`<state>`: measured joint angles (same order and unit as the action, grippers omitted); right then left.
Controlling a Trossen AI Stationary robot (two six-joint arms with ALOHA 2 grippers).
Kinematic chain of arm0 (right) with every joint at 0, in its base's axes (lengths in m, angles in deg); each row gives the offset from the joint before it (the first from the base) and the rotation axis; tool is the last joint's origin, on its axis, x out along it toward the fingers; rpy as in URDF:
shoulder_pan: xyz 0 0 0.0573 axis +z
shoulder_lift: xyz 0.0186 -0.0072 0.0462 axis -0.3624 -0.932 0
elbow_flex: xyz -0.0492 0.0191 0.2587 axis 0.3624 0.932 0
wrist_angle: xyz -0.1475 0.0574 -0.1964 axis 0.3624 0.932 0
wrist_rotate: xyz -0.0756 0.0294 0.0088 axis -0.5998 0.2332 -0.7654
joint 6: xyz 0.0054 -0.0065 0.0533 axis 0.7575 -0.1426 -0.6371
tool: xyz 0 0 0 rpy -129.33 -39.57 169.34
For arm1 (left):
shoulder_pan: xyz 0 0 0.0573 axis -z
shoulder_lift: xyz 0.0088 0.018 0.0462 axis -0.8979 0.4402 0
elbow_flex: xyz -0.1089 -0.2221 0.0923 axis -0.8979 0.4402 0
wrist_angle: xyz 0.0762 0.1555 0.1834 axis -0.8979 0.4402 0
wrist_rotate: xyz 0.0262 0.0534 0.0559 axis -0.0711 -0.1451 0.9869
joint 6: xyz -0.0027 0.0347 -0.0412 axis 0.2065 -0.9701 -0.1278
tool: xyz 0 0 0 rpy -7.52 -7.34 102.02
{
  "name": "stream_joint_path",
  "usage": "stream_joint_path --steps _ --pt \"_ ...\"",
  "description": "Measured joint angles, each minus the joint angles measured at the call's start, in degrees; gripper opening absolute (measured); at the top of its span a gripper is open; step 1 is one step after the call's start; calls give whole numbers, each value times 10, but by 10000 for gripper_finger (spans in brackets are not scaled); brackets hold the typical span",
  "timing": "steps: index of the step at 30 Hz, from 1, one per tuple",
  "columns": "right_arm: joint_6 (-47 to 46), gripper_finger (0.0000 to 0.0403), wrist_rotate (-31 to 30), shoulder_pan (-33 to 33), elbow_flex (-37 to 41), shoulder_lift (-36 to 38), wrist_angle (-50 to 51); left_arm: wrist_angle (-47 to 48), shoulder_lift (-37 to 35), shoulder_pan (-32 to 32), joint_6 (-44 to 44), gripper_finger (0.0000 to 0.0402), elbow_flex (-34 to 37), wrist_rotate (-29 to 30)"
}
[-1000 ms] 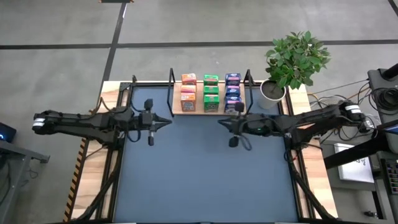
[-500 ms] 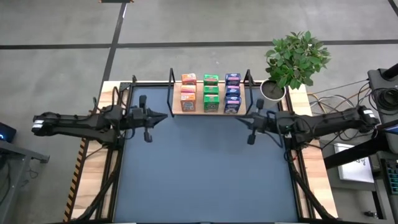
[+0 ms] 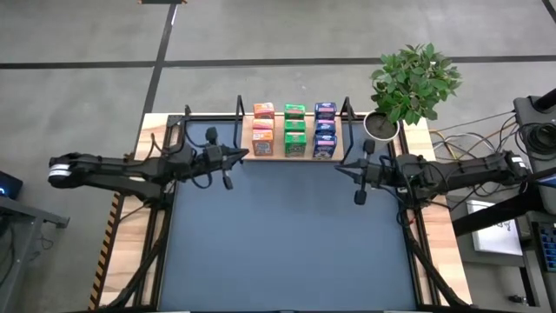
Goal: Stack cereal on shelf
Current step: Return to Home Position
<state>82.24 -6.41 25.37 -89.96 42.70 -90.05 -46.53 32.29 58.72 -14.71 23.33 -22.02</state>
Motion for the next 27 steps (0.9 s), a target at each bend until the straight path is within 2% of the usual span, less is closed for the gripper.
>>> stream_joint_path --steps 9,18,23,27 --pt "4 9 0 0 33 61 -2 86 -63 0 17 0 2 -2" --pt "19 9 2 0 79 156 -4 168 -145 0 45 0 2 -25" --pt "23 9 39 0 100 214 -3 180 -192 0 64 0 21 -52" --pt "30 9 41 0 115 254 -1 181 -230 0 83 0 53 -74"
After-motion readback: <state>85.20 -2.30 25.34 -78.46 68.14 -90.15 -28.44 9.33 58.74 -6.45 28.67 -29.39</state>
